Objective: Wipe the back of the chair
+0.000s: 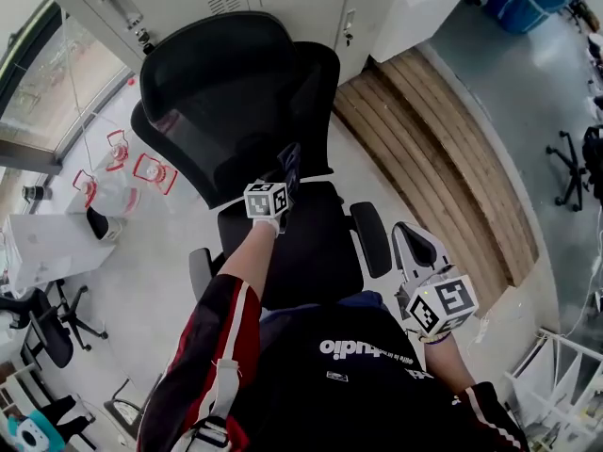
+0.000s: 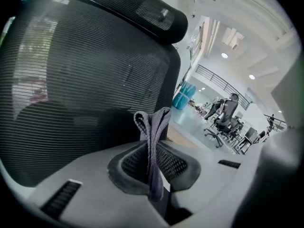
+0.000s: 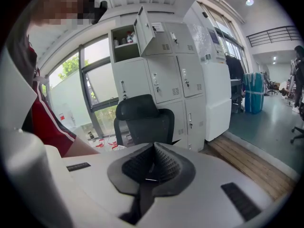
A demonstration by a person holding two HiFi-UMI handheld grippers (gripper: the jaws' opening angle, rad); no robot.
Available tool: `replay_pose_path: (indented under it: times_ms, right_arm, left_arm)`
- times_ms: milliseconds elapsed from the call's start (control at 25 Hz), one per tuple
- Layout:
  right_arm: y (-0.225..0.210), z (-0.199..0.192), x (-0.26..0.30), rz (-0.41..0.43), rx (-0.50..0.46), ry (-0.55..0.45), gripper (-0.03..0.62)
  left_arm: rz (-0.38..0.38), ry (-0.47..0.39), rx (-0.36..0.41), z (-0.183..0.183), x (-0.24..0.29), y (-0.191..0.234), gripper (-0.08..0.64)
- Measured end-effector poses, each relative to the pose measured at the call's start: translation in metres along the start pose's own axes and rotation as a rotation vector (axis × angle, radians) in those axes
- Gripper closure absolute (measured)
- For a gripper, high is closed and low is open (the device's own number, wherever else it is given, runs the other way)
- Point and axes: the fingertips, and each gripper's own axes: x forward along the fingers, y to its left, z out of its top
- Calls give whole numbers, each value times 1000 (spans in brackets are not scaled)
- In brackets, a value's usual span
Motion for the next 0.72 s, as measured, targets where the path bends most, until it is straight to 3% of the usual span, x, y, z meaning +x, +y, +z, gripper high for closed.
replay_pose_path:
  times_ms: [720]
  right_arm:
    - [137, 0, 43, 188, -81, 27, 578]
  left_arm:
    - [240, -74, -101, -25, -171, 155, 506]
